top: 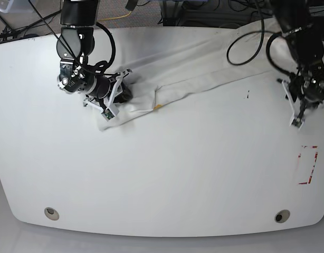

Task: Fold the T-shirt properly
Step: 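Press the folded edge down with the right gripper and release, then grasp the folded strip's end with the left gripper and pull it outward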

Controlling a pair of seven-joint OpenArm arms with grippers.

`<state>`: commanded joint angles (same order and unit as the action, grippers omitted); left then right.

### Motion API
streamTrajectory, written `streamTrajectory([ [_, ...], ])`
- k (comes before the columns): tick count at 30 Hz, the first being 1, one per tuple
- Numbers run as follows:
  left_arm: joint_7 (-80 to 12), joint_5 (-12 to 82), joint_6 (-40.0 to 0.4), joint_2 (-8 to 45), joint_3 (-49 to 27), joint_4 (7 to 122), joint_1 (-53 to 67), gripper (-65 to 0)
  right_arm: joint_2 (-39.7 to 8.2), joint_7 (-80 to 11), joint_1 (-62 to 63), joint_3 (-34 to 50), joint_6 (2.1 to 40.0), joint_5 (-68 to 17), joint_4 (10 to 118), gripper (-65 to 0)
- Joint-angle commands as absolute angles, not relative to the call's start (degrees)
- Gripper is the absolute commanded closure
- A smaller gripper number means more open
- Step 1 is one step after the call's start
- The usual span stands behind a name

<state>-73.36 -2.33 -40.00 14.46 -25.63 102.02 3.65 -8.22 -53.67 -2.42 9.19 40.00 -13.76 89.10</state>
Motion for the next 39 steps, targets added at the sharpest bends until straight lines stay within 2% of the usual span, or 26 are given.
streamTrajectory([
  [5, -73.54, -2.24, -40.0, 14.29, -22.2, 102.46, 1.8, -17.1, -8.13, -53.85, -2.07, 9.1, 40.0, -13.85, 89.54, -10.9],
  [9, -75.21, -1.8, -40.0, 14.29, -23.16, 104.31, 1.63, -17.8, -8.04, -53.76, -1.89, 9.1, 40.0, -14.02, 89.36, -10.9],
  [14, -77.93, -1.8, -40.0, 12.7, -23.43, 112.4, 2.07, -25.0, -8.31, -53.67, -1.71, 9.19, 40.0, -13.85, 89.36, -10.9],
  [19, -77.93, -0.84, -40.0, 12.35, -23.16, 113.27, 5.85, -32.1, -8.13, -53.67, -1.71, 9.19, 40.0, -13.93, 89.1, -10.9],
  [22, -77.85, 4.0, -40.0, 12.62, -23.34, 113.19, 8.4, -34.0, -8.13, -53.58, -1.71, 9.27, 40.0, -13.93, 89.1, -10.9],
  [29, -77.85, 14.29, -40.0, 12.62, -23.43, 113.36, 14.29, -33.9, -8.13, -53.58, -1.71, 9.27, 40.0, -13.93, 89.01, -10.9],
  [35, -77.76, 16.04, -40.0, 12.7, -23.6, 113.36, 19.3, -33.5, -8.13, -53.58, -1.71, 9.27, 40.0, -13.93, 89.01, -10.9],
  [39, -77.76, 16.04, -40.0, 12.79, -23.6, 113.45, 21.93, -27.4, -8.13, -53.58, -1.71, 9.27, 40.0, -13.93, 89.01, -10.9],
])
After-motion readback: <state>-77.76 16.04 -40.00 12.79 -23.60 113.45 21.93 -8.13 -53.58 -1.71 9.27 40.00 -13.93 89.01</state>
